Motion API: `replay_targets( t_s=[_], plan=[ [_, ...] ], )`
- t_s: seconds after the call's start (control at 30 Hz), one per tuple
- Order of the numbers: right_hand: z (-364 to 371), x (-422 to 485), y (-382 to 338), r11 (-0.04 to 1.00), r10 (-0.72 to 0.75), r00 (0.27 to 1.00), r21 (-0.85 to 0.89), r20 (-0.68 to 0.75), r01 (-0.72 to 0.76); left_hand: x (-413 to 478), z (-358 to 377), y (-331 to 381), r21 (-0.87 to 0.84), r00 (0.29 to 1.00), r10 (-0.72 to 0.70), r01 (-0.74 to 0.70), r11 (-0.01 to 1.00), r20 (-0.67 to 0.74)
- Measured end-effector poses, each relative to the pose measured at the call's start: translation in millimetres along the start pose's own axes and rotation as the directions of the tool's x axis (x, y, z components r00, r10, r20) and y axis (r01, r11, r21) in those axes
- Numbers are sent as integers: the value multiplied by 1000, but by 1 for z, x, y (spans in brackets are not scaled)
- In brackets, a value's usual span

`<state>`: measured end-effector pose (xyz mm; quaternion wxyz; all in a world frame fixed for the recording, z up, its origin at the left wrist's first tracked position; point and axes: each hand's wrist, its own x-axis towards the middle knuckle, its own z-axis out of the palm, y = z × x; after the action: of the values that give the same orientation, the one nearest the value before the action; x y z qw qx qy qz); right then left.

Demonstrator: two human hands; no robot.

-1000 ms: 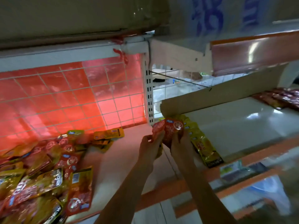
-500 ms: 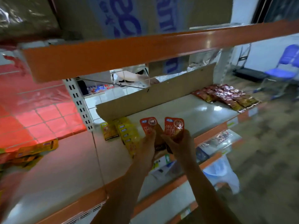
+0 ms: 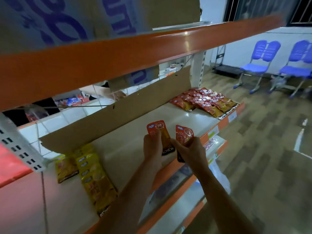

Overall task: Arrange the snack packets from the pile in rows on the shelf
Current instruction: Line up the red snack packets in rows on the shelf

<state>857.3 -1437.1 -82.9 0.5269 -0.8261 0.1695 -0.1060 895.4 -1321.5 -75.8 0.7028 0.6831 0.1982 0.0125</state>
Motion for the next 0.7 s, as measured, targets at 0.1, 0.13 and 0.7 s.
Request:
replay_targets(
  t_s=[0.1, 0.13, 0.7],
  plan=[
    [-1, 38, 0, 1000, 12, 999, 9, -32, -12, 26, 25, 8, 112, 996, 86, -86, 990, 1],
    [-1, 49, -1, 1000, 17, 998, 8, -52, -17, 33, 33, 10, 145, 995, 104, -104, 984, 8],
    [-13, 196, 22, 996, -68, 997, 68, 45, 65, 125, 137, 25, 330, 989, 138, -113, 937, -54]
  ],
)
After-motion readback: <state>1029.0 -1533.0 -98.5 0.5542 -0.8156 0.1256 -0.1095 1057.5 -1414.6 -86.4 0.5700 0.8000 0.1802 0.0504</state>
